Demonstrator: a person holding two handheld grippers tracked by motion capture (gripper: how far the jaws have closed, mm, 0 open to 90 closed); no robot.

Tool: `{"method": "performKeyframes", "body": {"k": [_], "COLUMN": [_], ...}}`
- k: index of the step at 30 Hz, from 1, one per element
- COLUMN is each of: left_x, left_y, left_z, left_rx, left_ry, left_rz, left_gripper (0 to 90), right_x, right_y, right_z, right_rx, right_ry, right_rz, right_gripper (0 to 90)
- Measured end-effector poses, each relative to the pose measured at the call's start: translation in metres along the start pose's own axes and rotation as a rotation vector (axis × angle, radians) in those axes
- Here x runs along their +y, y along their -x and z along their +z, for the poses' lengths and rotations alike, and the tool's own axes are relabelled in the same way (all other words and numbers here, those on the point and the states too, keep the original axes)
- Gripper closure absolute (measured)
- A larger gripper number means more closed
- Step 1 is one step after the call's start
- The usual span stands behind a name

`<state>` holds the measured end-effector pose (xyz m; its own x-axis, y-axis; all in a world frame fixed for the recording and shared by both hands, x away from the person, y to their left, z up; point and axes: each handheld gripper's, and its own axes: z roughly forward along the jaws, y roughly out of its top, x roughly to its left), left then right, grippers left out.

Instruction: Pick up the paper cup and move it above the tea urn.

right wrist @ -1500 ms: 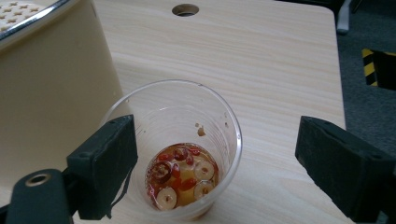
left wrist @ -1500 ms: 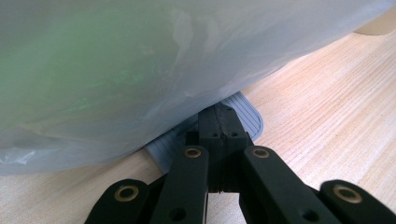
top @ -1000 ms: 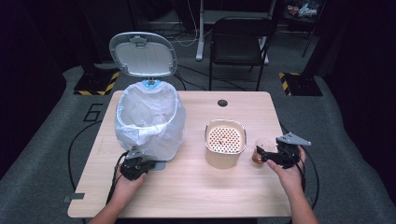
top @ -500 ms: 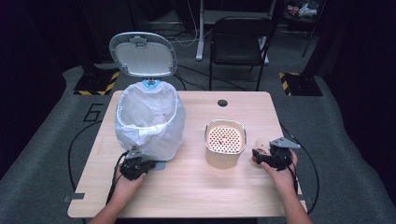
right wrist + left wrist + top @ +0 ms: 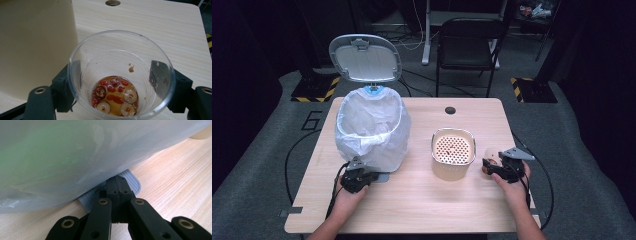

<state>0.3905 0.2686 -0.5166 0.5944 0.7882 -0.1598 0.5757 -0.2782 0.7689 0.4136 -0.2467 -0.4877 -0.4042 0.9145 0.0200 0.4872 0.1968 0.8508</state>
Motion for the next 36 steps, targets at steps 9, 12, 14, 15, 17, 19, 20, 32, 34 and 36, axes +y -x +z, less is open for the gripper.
{"method": "performKeyframes", "body": {"k": [9,12,14,15,17,19,20,32,34,36], "left_x": [0.0,0.0,0.0,0.0,0.0,0.0,0.0,-0.001,-0.001,-0.001], "left_y": [0.0,0.0,0.0,0.0,0.0,0.0,0.0,0.002,0.002,0.003], "left_z": [0.0,0.0,0.0,0.0,0.0,0.0,0.0,0.002,0.002,0.002], "left_rx": [0.0,0.001,0.001,0.0,0.001,0.001,0.001,-0.042,-0.039,-0.036], "left_ry": [0.0,-0.001,-0.001,-0.001,0.0,0.0,0.0,0.006,0.004,0.002], "left_rz": [-0.001,0.0,-0.001,-0.001,-0.001,-0.001,0.0,-0.051,-0.051,-0.05], "left_gripper": [90.0,90.0,90.0,90.0,90.0,90.0,90.0,90.0,90.0,90.0], "right_x": [-0.002,-0.003,-0.003,-0.003,-0.003,-0.003,-0.003,0.005,0.008,0.014], "right_y": [0.0,0.001,0.001,0.002,0.002,0.002,0.002,-0.001,-0.002,-0.003], "right_z": [0.002,0.003,0.003,0.003,0.003,0.003,0.003,-0.006,-0.009,-0.013], "right_rx": [0.011,0.012,0.008,0.012,0.013,0.018,0.024,0.036,0.033,0.021], "right_ry": [-0.01,-0.018,-0.01,-0.006,-0.007,0.0,0.001,0.046,0.047,0.041], "right_rz": [-0.02,-0.011,-0.014,-0.018,-0.018,-0.023,-0.023,-0.028,-0.038,-0.049], "right_gripper": [28.2,28.9,28.9,28.9,29.7,31.2,31.3,34.6,35.9,36.5]}}
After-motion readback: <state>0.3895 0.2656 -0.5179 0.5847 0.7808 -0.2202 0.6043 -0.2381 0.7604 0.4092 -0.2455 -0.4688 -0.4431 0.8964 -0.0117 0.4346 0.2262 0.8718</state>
